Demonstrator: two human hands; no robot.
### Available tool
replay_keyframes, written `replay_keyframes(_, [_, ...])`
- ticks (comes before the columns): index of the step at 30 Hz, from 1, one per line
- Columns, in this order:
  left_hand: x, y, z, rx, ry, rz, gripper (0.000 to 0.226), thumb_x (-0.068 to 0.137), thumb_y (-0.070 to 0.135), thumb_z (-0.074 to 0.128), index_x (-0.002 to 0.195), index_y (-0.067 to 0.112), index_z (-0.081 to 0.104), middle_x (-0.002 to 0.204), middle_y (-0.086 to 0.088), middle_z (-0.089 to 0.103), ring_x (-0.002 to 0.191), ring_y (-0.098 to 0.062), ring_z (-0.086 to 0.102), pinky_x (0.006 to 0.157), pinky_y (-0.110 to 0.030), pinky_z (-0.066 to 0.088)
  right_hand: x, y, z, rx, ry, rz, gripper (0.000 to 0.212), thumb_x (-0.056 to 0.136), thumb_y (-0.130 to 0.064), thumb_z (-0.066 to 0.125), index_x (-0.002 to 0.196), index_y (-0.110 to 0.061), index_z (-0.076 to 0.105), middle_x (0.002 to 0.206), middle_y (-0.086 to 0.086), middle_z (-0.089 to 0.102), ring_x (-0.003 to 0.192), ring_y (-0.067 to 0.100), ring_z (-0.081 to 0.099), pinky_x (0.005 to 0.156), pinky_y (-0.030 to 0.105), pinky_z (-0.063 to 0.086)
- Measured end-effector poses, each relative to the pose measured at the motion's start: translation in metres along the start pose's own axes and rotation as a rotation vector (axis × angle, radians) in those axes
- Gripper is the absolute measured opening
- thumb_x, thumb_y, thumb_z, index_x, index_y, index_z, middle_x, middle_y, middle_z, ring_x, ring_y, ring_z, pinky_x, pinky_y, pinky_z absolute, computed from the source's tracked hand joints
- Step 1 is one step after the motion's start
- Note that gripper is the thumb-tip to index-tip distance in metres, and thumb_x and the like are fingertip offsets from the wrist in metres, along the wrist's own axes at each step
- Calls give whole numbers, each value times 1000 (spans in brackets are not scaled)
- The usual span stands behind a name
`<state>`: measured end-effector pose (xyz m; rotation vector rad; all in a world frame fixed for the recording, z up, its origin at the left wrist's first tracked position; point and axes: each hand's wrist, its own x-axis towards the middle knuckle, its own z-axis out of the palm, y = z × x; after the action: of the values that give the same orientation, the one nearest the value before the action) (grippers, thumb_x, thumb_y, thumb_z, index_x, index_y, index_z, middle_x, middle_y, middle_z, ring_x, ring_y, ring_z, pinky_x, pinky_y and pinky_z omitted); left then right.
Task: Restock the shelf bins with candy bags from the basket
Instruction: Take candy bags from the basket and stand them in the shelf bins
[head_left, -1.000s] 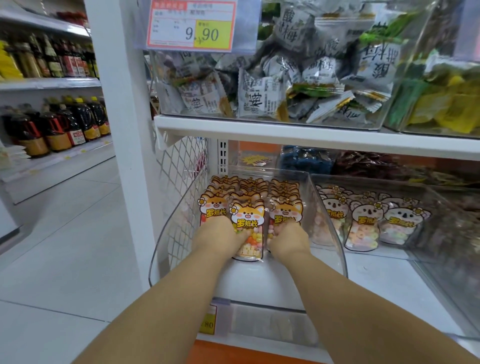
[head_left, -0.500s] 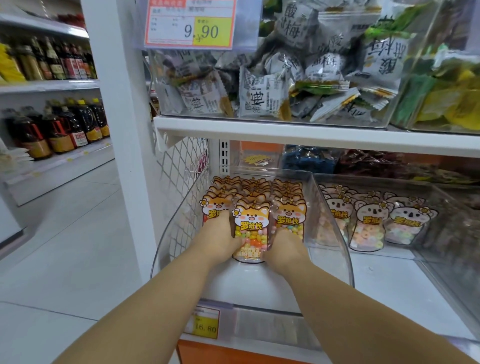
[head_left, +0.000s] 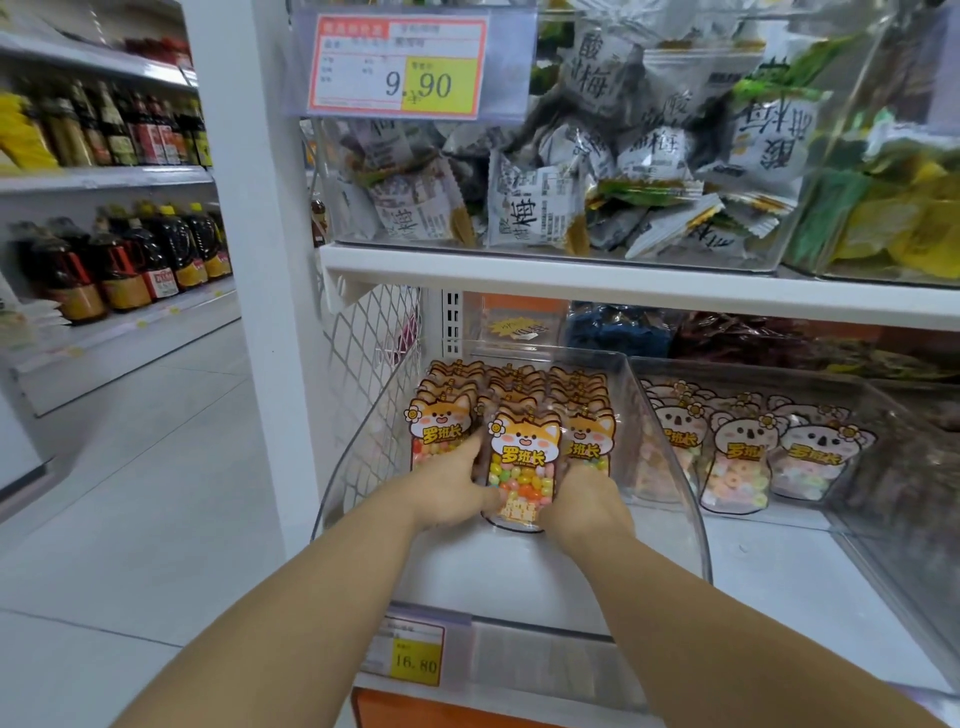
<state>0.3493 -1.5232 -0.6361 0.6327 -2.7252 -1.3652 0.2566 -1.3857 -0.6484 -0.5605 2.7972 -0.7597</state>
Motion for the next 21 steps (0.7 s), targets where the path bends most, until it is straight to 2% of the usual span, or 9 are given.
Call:
replay_keyframes(1, [2, 1, 2, 75, 24, -5, 91, 92, 28, 68, 159, 38, 7, 150, 8, 47, 134, -19, 48, 115, -32, 35, 1, 0, 0, -1, 1, -3, 31, 89, -14, 67, 119, -18, 62, 114, 7, 68, 107, 29, 65, 76, 30, 47])
replay_keyframes(3, [4, 5, 9, 235, 128, -27, 86, 95, 27, 64, 160, 29, 7, 146, -2, 51, 131, -27, 51, 108, -31, 40, 1, 1, 1, -7, 0, -2, 31, 89, -16, 67, 119, -20, 62, 114, 6, 68, 106, 28, 65, 77, 30, 47])
replay_keyframes(6, [6, 8, 18, 386, 390, -91, 73, 92, 16, 63, 150, 15, 19, 120, -13, 65, 110, -34, 64, 91, -44, 53, 1, 0, 5, -23, -2, -21, 26, 88, -22, 68, 114, -22, 63, 108, 5, 69, 101, 29, 66, 76, 31, 49])
replay_keyframes(8, [7, 9, 15, 434, 464, -112, 68, 90, 16, 66, 144, 13, 26, 115, -12, 66, 105, -35, 65, 79, -40, 51, 2, -1, 5, -24, 8, -32, 24, 86, -25, 70, 109, -21, 64, 105, 5, 69, 98, 30, 66, 76, 33, 51])
replay_keyframes(11, [6, 2, 10, 428, 461, -123, 65, 82, 26, 71, 137, 17, 37, 114, -7, 66, 103, -33, 65, 72, -36, 48, 2, -2, 6, -44, 27, -49, 22, 86, -25, 72, 107, -20, 66, 102, 4, 69, 95, 28, 67, 71, 31, 49])
replay_keyframes(13, [5, -3, 10, 368, 437, -149, 65, 75, 36, 74, 130, 18, 45, 107, -3, 66, 99, -30, 66, 76, -38, 54, 2, -2, 7, -44, 40, -63, 23, 86, -25, 73, 107, -20, 66, 101, 3, 70, 94, 28, 67, 70, 31, 49])
replay_keyframes(16, [2, -4, 11, 323, 419, -167, 64, 69, 50, 78, 121, 23, 53, 107, 1, 68, 102, -27, 65, 82, -36, 54, -1, -1, 7, -26, 33, -47, 27, 84, -33, 75, 106, -21, 62, 100, 2, 68, 95, 27, 66, 70, 31, 46])
replay_keyframes(19, [4, -5, 10, 323, 406, -166, 54, 67, 53, 78, 111, 27, 62, 101, 3, 70, 97, -24, 67, 80, -35, 55, -3, -1, 4, 32, 7, -27, 32, 81, -33, 78, 102, -17, 60, 99, 3, 66, 95, 26, 64, 70, 30, 46])
replay_keyframes(21, [4, -5, 10, 333, 399, -173, 47, 70, 52, 79, 105, 24, 65, 98, 3, 70, 96, -24, 67, 77, -33, 54, -5, -3, 2, 65, -20, -18, 39, 78, -30, 80, 105, -15, 56, 105, 5, 66, 101, 27, 63, 74, 31, 49])
